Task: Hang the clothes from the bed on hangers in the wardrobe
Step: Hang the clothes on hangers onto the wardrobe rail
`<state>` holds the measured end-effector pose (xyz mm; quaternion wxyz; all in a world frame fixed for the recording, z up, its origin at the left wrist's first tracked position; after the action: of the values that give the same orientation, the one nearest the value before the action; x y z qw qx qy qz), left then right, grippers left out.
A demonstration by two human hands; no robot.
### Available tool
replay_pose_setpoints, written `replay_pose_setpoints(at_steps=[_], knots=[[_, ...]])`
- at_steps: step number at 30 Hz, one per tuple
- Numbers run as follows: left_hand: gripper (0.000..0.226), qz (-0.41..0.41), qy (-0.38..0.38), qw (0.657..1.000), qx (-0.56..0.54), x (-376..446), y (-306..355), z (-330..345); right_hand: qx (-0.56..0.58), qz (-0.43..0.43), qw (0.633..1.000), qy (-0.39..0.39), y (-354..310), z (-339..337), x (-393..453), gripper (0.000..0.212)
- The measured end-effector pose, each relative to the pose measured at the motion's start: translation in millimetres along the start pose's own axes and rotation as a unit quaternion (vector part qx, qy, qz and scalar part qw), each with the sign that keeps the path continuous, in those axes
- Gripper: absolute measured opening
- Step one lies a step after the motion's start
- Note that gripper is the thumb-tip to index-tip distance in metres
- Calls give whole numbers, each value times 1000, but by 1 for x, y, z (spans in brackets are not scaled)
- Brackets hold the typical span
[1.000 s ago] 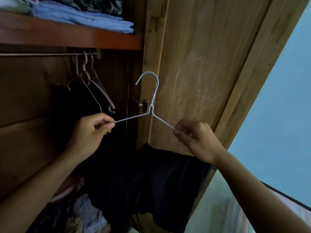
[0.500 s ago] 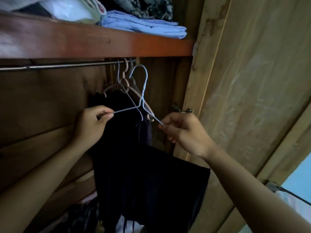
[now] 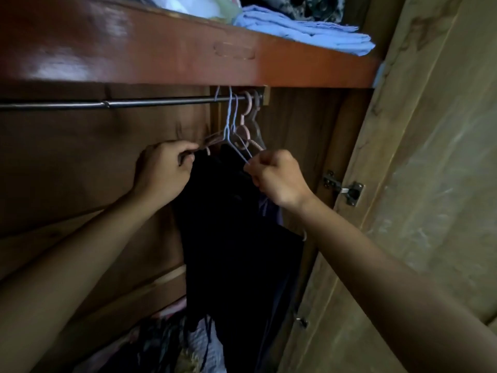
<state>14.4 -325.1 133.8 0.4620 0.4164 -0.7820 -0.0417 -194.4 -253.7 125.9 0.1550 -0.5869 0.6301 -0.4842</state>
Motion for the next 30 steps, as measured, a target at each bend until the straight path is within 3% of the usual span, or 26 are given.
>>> replay_pose_setpoints(at_steps=[6, 16, 23, 30], knots=[[38, 55, 30, 994, 86, 14, -1, -4, -33, -17, 999, 19, 4, 12, 48, 30], [54, 115, 14, 967, 228, 44, -13, 16, -64, -15, 998, 4, 21, 31, 117, 22], [51, 104, 13, 974, 203, 48, -10, 24, -21, 19, 1000, -3, 43, 47, 121, 34], [52, 66, -17, 983, 173, 43, -12, 27, -113, 5, 994, -13, 50, 56, 112, 38]])
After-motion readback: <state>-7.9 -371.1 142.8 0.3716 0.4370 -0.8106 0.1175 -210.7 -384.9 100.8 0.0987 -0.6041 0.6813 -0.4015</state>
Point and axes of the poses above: each hand's wrist, its own x-axis towards the middle knuckle, its own z-axis out of the palm, y = z × x, the point moved 5 cm from there along x, towards the middle knuckle
